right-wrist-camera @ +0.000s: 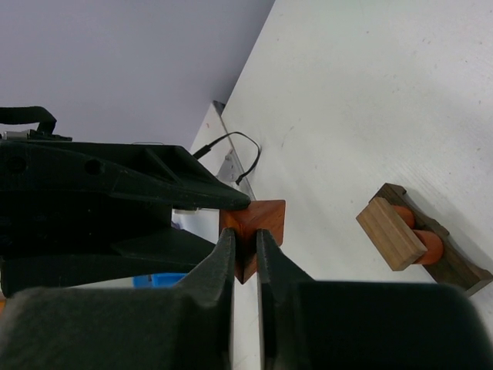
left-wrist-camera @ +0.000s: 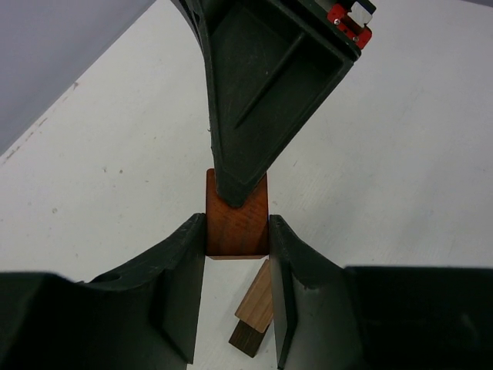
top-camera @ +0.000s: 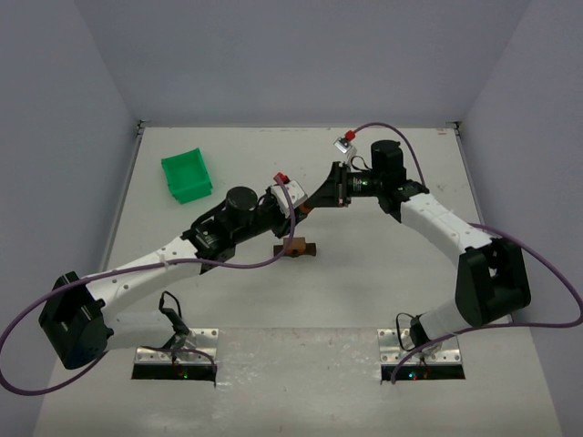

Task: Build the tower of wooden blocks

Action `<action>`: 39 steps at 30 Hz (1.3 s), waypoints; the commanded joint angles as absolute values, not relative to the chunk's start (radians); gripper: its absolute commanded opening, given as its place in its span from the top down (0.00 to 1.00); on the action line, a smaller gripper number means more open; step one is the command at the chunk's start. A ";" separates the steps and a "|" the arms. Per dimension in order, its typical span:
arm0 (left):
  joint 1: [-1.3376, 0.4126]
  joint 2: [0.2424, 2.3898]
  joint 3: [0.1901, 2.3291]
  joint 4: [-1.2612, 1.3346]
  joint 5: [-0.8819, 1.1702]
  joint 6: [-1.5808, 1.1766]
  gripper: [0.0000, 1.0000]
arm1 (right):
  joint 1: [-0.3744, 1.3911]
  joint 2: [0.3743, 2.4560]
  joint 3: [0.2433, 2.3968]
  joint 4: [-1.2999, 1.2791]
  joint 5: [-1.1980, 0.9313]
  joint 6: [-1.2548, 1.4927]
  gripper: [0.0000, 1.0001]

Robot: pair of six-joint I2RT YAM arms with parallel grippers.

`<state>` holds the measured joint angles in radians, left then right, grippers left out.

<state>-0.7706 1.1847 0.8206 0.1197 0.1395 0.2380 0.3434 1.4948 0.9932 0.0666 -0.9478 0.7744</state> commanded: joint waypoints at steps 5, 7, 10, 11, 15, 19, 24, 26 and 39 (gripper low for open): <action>-0.772 1.155 0.862 0.143 0.360 0.403 1.00 | 0.331 1.389 1.008 0.060 -0.789 0.630 0.39; -0.770 1.162 0.897 0.117 0.428 0.479 1.00 | 0.330 1.347 1.016 0.034 -0.694 0.586 0.18; -0.763 1.217 1.014 -0.042 0.541 0.598 1.00 | 0.330 1.190 1.007 -0.008 -0.428 0.533 0.01; -0.759 1.255 1.082 -0.136 0.558 0.628 1.00 | 0.330 1.140 1.000 -0.033 -0.336 0.513 0.01; -0.737 1.368 1.257 -0.311 0.658 0.754 1.00 | 0.328 0.991 0.980 -0.132 -0.046 0.452 0.01; -0.730 1.452 1.350 -0.477 0.594 0.876 1.00 | 0.328 0.919 0.951 -0.233 0.221 0.376 0.01; -0.730 1.520 1.417 -0.682 0.464 0.881 1.00 | 0.328 0.850 0.863 -0.276 0.473 0.373 0.01; -0.729 1.534 1.436 -0.728 0.441 0.856 1.00 | 0.328 0.821 0.824 -0.275 0.519 0.393 0.01; -0.729 1.536 1.366 -0.718 0.338 0.718 1.00 | 0.328 0.879 0.773 -0.298 0.540 0.433 0.01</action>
<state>-0.7368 1.5524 1.3752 -0.7034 0.3479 0.7494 0.3294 0.8614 0.7780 -0.3165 0.4938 0.4056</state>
